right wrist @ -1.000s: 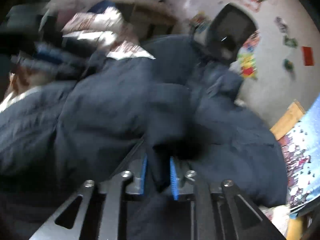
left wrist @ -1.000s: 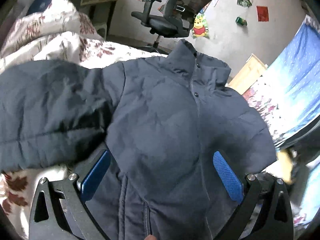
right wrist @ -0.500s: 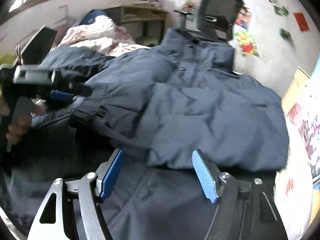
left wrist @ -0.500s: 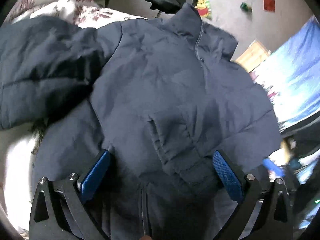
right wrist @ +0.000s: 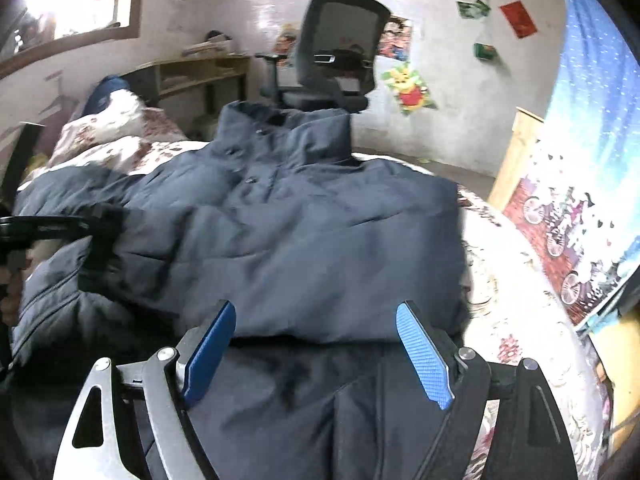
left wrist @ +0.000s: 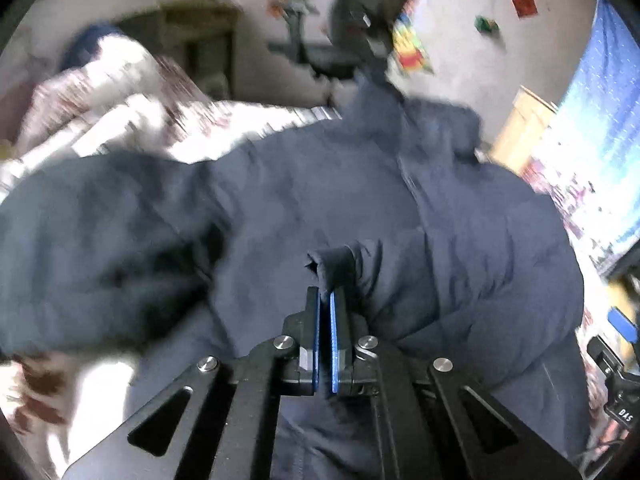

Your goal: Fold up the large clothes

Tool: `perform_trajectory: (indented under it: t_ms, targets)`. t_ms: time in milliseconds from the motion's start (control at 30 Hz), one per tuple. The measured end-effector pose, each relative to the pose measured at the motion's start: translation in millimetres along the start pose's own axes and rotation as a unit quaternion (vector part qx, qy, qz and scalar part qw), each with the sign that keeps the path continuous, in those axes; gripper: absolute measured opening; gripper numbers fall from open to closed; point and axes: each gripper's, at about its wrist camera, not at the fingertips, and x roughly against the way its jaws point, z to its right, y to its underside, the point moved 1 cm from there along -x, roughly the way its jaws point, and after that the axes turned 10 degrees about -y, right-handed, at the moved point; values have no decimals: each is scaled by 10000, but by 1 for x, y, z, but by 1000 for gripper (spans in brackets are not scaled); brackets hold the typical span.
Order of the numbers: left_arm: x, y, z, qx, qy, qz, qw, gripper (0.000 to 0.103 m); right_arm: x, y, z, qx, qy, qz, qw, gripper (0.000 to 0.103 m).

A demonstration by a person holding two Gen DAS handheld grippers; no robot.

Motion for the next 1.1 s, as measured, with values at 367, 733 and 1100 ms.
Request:
perform_trajectory:
  t_ms: [367,733,1100]
  targets:
    - [-41,2,-9,-552,-1114,-355,9916,3,-80,-33,-12,-340,-269,-686,9967,82]
    - [-72,11,-16,-523,-1045,-829,9897,5,-136,-1,-16,-817,-321,-1196,9889,92]
    - [-22,14,-62,474,-519,-660,9953,58,-101,-19,-44,-789,-733,-408,9933,96]
